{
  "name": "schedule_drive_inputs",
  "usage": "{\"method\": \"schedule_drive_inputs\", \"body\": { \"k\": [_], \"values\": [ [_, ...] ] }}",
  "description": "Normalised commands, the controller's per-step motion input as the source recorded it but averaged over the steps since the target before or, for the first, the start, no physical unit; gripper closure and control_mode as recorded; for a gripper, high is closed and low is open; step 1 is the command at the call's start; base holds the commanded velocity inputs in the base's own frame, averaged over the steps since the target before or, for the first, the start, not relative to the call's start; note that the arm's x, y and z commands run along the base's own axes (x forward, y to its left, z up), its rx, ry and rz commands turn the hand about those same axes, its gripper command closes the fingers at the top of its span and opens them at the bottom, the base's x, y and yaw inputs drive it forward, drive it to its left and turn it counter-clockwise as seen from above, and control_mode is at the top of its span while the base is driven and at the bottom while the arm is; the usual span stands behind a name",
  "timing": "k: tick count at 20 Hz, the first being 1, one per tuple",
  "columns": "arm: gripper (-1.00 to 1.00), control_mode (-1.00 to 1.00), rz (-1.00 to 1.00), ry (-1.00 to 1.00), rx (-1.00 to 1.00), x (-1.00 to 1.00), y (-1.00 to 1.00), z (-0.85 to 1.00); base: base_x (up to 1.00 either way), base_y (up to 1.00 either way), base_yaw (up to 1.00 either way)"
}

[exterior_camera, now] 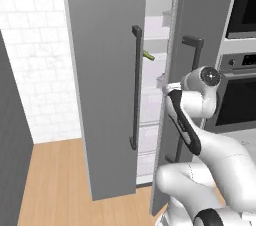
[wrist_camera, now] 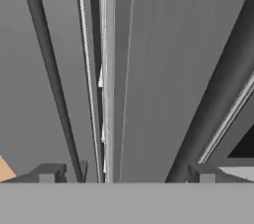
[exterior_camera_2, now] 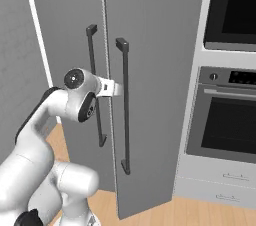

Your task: Take the strawberry from the fridge and place it on top of the pancake, located on the dining counter.

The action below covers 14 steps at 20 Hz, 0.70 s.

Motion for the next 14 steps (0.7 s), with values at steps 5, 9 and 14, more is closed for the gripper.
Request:
{"method": "schedule_drive_inputs", "body": {
  "k": [5,9,14],
  "values": [
    [-1.00,-1.00,-0.15,0.28,-0.22,0.57,0.96,0.15,0.00,0.00,0.00],
    [-1.00,-1.00,-0.14,0.25,-0.25,0.99,0.81,0.00,0.00,0.00,0.00],
    [-1.00,-1.00,-0.12,0.17,-0.24,1.00,0.25,0.00,0.00,0.00,0.00]
  ]
}}
